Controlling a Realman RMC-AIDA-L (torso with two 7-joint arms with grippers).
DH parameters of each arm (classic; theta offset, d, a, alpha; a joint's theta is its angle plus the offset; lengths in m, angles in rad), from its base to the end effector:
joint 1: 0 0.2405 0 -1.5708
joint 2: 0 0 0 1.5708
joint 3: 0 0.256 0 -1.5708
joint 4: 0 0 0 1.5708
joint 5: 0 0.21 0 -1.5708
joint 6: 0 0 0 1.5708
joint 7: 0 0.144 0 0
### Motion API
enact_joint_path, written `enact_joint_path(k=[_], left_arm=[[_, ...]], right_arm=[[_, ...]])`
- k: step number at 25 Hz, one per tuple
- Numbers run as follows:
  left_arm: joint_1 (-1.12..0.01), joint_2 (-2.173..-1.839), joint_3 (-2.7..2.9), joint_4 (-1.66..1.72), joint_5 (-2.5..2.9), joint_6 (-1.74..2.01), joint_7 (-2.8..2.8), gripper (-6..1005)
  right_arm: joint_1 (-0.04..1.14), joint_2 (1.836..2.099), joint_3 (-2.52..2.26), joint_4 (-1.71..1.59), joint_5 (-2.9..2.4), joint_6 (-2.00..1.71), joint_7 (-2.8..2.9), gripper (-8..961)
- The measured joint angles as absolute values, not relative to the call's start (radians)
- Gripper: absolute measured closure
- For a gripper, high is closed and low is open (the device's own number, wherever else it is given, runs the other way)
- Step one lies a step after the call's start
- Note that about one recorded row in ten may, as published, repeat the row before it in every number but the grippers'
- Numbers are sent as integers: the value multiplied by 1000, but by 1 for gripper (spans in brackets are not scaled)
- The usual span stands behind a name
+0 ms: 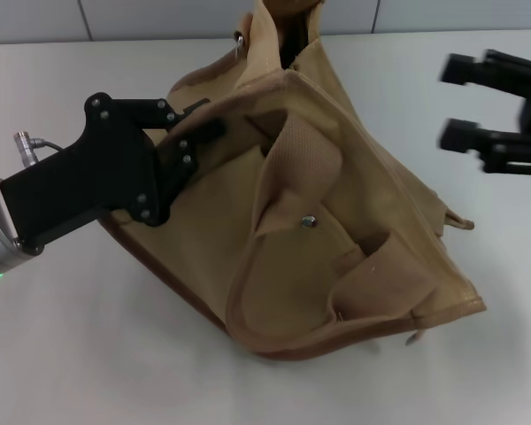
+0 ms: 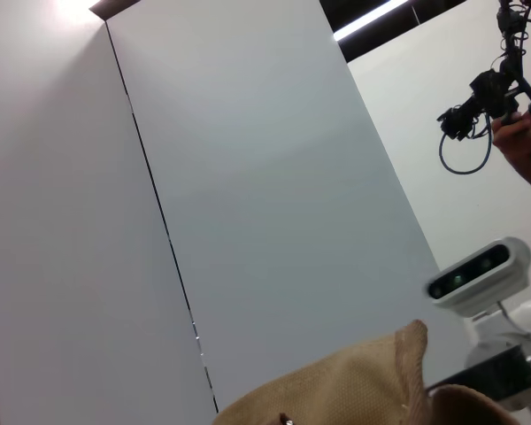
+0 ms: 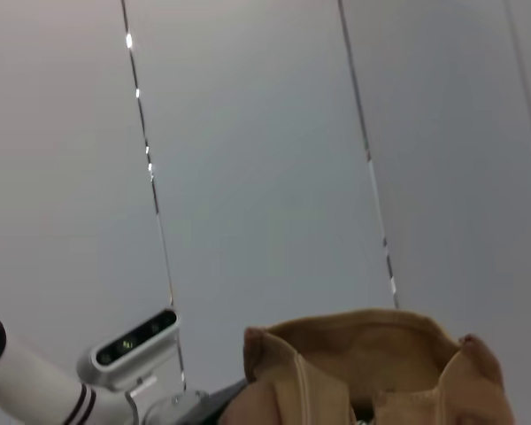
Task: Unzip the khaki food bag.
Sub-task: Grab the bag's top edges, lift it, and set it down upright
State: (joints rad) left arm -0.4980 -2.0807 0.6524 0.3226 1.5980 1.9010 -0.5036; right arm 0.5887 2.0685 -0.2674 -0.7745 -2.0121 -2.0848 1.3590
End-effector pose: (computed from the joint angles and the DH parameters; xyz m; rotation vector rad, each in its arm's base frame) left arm -0.2313 0.2823 0.0007 -2.3074 0.2787 -1.2849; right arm 0.2285 0.3028 0.0766 -2.6912 0.3011 1.2061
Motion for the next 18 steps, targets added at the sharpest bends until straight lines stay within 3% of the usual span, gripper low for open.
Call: enact_joint_path(k=[18], left_arm=[[-506,-2078,679,332,1600,1910,-508,942]], right_arm=[[657,2084,-679,-764,-1911,-1839,1405,154]])
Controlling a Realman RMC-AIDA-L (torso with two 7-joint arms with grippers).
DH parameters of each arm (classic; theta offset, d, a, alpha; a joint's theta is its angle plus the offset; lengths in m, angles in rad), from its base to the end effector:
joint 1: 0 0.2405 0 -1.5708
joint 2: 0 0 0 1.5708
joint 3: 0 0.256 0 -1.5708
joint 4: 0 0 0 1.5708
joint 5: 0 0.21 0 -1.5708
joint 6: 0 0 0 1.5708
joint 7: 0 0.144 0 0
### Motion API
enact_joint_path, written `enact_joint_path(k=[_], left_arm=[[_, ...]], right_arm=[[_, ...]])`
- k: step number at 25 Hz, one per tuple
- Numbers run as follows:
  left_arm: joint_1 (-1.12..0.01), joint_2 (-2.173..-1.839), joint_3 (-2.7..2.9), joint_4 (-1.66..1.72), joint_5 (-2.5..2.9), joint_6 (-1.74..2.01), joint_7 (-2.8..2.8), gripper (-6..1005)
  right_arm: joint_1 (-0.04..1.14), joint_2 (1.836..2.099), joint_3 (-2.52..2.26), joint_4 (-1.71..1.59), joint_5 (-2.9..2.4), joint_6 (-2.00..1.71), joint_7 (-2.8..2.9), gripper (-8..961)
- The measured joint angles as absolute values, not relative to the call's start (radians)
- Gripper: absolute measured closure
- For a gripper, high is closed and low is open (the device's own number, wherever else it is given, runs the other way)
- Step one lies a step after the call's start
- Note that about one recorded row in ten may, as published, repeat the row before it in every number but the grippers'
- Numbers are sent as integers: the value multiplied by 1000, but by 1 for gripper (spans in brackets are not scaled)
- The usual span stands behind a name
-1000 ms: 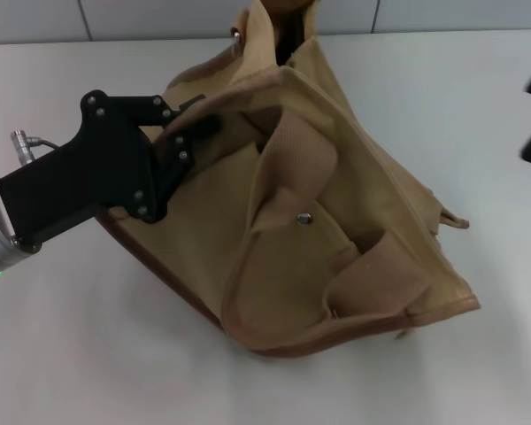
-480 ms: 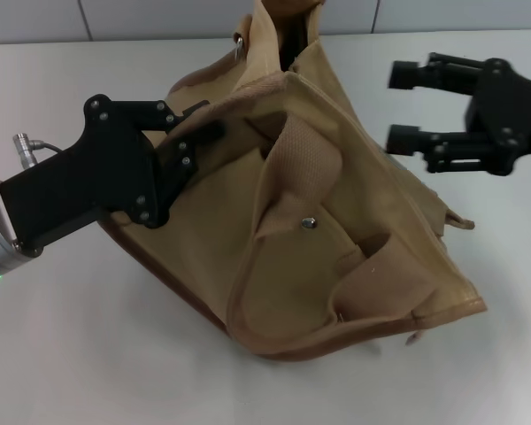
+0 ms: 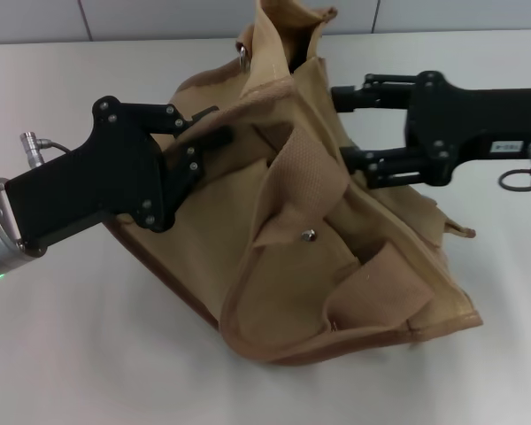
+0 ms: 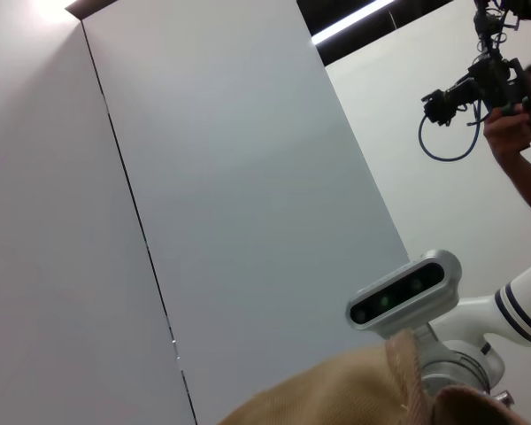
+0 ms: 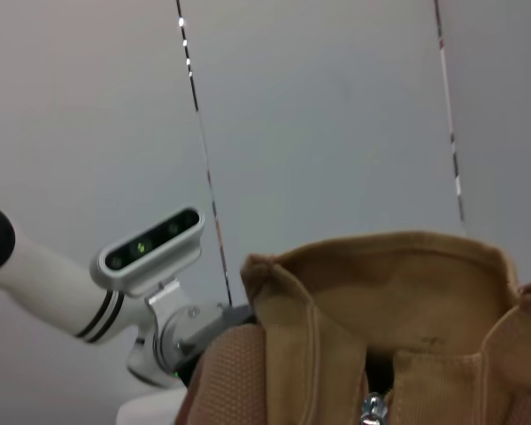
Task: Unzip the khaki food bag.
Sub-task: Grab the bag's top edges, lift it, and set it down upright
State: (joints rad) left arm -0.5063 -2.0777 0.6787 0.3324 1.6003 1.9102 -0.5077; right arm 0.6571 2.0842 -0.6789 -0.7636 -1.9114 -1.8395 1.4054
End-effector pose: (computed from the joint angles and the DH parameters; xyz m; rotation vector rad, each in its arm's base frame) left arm -0.2277 0.2823 0.0001 -2.3382 0.3107 -1.2930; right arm 0.1832 0.3376 0.0243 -2.9160 0.2457 0.9870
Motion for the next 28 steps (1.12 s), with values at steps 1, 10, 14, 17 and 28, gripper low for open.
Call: enact_joint_path(k=[1,10,14,17,28], left_arm=[[-506,-2078,679,334,1600,1910,-508,942],[-510,-2080,680,334,1601,1910,-503,942],[-514,-2080,684,336,1601,1911,-508,942],[-519,-2080,687,336,1601,1912,-510,942],[-536,-2080,690,336,1598,1910,-521,942]], right_arm=[[657,2084,-679,-764,-1911,-1839,1405,159],[676,2086,-803,-786,-1906,-1793,1451,273],[671,2085,-818,-812,-1903,-1804,1462,365],[640,2083,-818,-859,-1881,-1847,1484,399],[370,2083,-812,-1173,-1695,-1948,1504,373]])
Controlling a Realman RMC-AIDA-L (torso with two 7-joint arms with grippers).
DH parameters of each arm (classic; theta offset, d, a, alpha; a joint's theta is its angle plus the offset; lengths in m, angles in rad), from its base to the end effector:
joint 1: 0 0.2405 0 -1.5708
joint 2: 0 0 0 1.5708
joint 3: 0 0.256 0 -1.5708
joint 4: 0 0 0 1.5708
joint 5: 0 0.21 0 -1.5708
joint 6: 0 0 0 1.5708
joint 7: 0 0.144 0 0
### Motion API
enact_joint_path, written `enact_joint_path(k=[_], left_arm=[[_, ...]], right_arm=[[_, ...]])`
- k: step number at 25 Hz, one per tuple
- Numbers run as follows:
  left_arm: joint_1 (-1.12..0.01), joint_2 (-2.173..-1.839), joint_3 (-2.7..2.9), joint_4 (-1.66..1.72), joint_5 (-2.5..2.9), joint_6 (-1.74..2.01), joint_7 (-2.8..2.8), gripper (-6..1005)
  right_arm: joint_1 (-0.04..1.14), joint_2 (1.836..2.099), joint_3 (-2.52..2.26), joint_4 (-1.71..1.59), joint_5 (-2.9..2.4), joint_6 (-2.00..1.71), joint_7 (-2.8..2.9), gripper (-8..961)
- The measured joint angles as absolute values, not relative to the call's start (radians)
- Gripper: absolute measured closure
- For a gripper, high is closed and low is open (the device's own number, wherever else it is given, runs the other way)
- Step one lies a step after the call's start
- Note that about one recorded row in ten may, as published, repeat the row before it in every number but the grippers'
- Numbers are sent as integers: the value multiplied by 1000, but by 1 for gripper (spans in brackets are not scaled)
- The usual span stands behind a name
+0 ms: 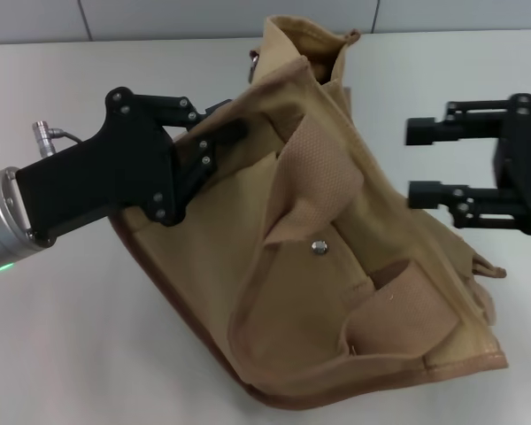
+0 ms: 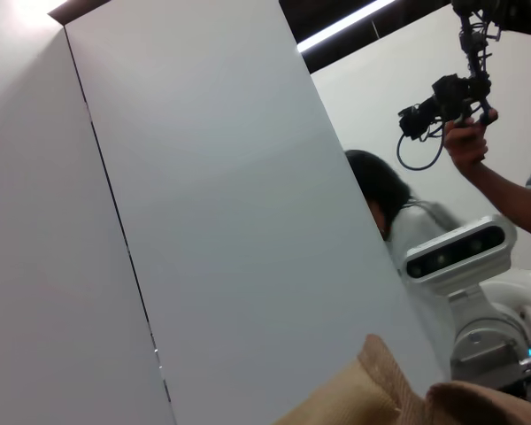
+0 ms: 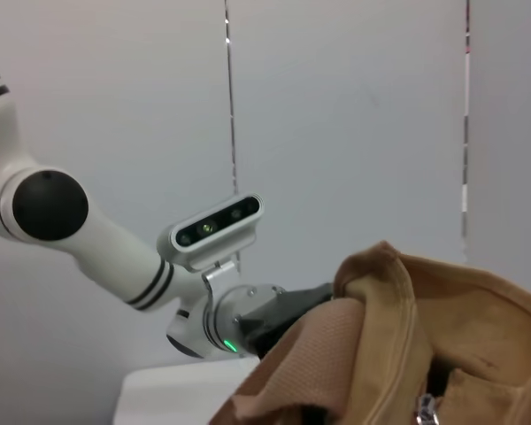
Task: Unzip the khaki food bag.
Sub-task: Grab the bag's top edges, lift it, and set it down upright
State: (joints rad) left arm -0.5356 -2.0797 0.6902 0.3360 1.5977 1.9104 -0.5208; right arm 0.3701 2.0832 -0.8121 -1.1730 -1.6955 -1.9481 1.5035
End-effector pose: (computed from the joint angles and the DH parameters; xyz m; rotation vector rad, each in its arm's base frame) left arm -0.2183 0.2883 -0.0012 -2.3559 0.3379 -1.3147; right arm 0.2000 0.2832 0.0765 -2.8480 0.0956 0.9355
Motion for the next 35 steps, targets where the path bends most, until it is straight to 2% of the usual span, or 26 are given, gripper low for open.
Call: enact_joint_path(k=[6,21,27,35], left_arm=[[-551,-2080,692,329,1597,1903,-521,942],[-561,-2080,700,327,1596,1906,-522,942],[-554,-2080,697,332,1594,1908,-522,942],[-554,-2079,701,334,1583,1911,-523,942]], right_arm=[[352,2080,-811,-1181,-1671,-1946,1506,350],[443,2078,-840,-1165,-1751,-1917,1535,342],[442,2067,-823,-1177,-1741,-1930,1564,344],[423,2070,-730,-1209,-1737,-2009,1571,347]])
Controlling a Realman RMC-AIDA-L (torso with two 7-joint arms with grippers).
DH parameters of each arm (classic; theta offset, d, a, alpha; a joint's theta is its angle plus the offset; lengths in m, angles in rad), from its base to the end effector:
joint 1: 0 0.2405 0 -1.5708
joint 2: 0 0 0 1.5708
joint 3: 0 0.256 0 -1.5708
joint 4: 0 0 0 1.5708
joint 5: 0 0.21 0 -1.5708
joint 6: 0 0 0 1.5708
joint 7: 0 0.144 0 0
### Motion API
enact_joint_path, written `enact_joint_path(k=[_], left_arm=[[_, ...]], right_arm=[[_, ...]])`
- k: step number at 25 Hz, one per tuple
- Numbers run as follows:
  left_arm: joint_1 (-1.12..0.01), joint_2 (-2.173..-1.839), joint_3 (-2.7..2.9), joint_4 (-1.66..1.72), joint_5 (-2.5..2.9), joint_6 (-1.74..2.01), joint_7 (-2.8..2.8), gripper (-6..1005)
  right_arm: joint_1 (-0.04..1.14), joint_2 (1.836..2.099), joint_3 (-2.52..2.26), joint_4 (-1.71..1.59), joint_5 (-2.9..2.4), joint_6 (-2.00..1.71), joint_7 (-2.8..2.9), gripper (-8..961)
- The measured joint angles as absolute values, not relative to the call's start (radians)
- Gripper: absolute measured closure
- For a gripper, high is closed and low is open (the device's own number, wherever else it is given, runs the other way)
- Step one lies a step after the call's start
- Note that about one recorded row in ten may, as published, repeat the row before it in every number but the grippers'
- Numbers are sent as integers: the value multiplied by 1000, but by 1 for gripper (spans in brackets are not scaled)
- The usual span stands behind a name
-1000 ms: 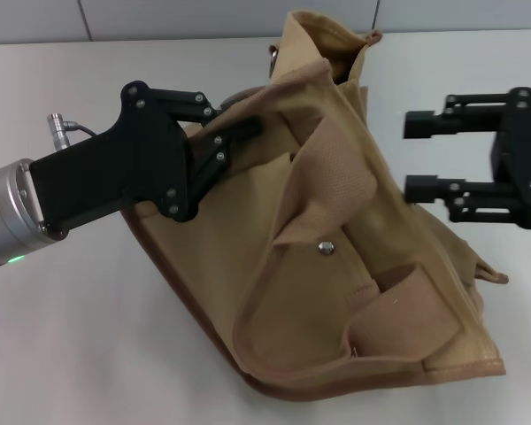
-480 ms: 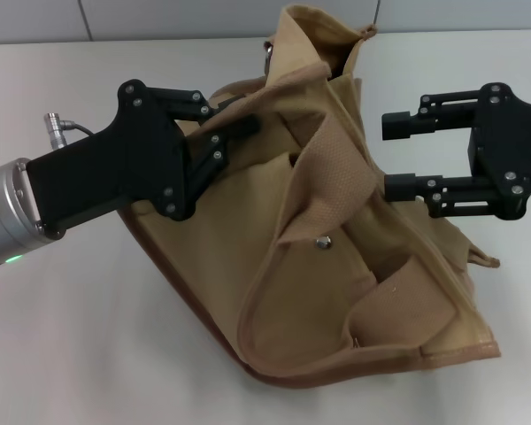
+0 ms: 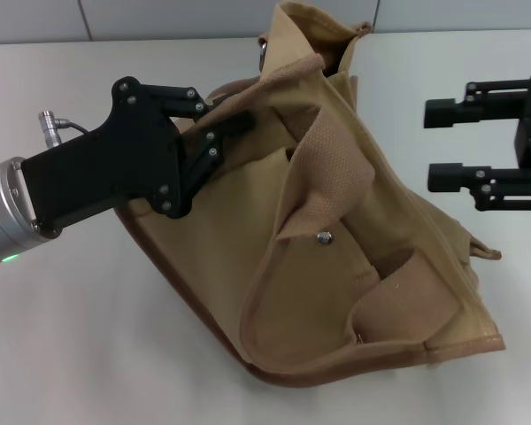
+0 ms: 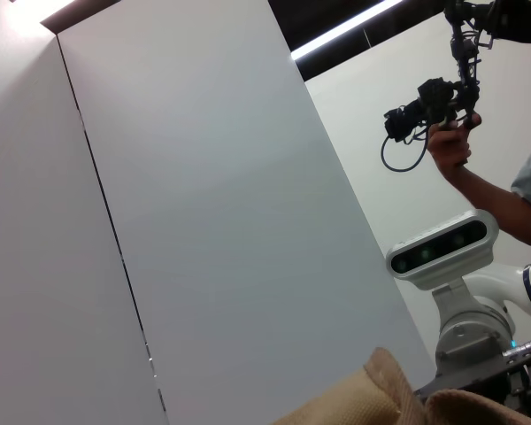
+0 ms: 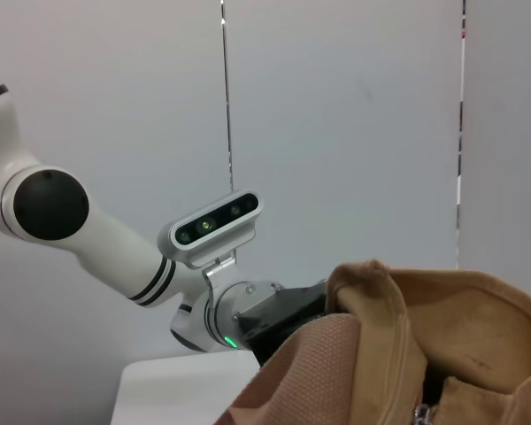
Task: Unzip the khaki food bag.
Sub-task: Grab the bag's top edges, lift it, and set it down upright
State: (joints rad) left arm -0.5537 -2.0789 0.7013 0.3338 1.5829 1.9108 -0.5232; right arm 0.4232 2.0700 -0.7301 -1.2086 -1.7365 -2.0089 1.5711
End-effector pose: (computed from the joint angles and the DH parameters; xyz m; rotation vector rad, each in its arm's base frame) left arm -0.2124 0.2923 -0.0009 -2.3545 0.3573 -1.3303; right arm 0.1932 0.2884 0.0939 -2.8678 0.0980 0.9020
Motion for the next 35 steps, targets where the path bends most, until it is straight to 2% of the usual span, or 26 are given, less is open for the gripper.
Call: enact_joint_path(k=[27,35], left_arm=[[-553,-2078,701,331,1583,1910,-525,942],[-550,-2077,697,336,1583,1911,-538,942]], right_arm=[[449,2078,-866,-1257,-1787,-1884,1482,353],[437,2077,-757,-1314,-1741,-1970,1546,354]])
